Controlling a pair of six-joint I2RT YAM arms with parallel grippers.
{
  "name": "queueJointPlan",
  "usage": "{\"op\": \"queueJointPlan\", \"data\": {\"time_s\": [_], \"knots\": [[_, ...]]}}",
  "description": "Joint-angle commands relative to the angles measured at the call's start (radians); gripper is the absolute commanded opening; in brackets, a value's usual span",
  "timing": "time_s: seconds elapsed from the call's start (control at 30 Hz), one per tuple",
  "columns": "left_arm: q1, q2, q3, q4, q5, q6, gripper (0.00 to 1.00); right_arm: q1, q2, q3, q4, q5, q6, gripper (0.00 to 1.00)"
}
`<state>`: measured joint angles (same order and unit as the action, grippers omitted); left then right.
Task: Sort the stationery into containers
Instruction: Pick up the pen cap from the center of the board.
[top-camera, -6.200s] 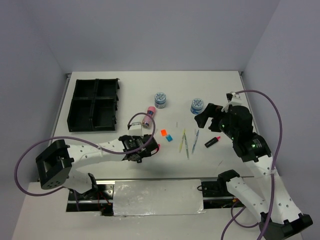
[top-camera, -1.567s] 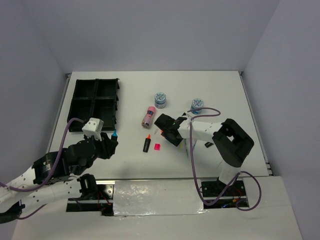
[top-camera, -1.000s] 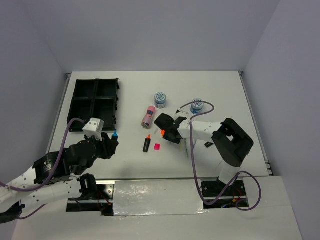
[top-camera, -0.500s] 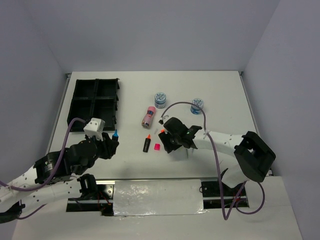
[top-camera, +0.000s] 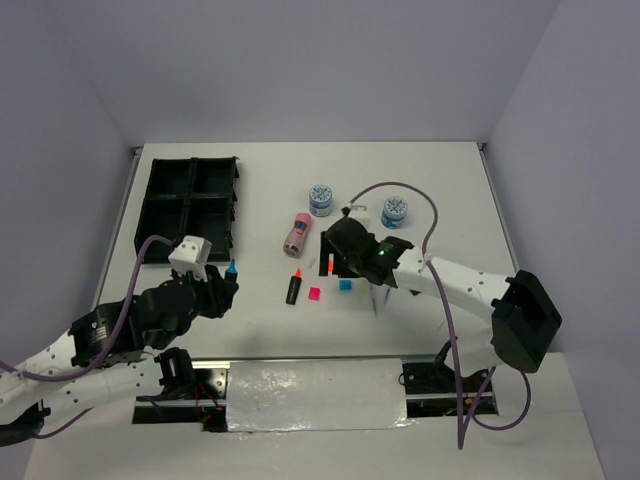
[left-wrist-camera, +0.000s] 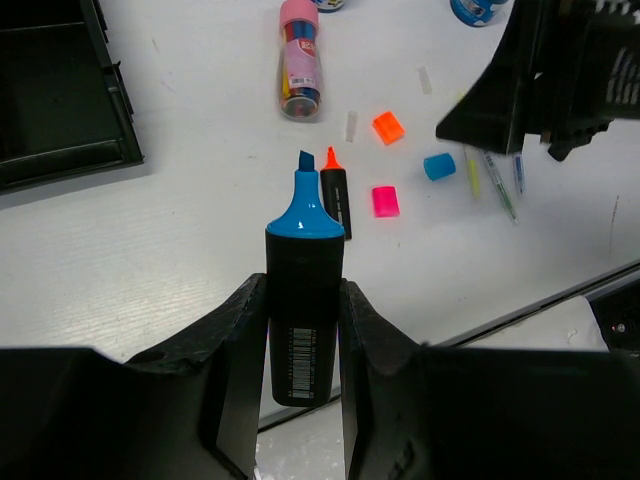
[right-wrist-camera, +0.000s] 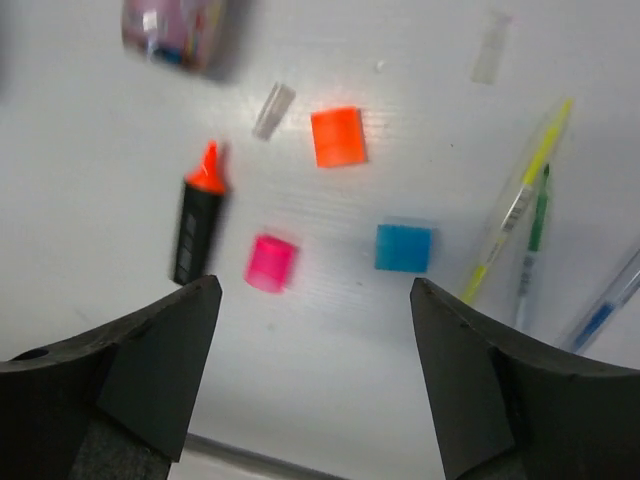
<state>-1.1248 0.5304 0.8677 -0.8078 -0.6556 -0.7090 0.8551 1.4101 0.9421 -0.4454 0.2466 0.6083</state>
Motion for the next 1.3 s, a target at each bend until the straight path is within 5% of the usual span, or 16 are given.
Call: {"op": "queueJointPlan", "data": {"time_s": [0.0, 0.17, 0.47, 0.77, 1.27], "knots": [[-0.006, 0.005, 0.002, 0.032, -0.003, 0.014, 0.0, 0.012, 0.007, 0.079, -0.214, 0.244, 0.63, 0.84], [-0.004, -0.012, 0.002, 0.033, 0.001, 0.016, 0.0, 0.016, 0.18, 0.276, -0.677, 0.226, 1.195, 0.82], [-0.006, -0.047, -0.004, 0.045, 0.014, 0.022, 0.0, 0.041, 0.251, 0.287, -0.764, 0.128, 1.596, 0.75], [-0.009, -0.063, -0.009, 0.062, 0.05, 0.042, 0.0, 0.039, 0.276, 0.225, -0.673, 0.193, 1.72, 0.65], [-0.026, -0.037, -0.013, 0.076, 0.076, 0.056, 0.0, -0.004, 0.357, 0.219, -0.446, 0.244, 1.627, 0.69]]}}
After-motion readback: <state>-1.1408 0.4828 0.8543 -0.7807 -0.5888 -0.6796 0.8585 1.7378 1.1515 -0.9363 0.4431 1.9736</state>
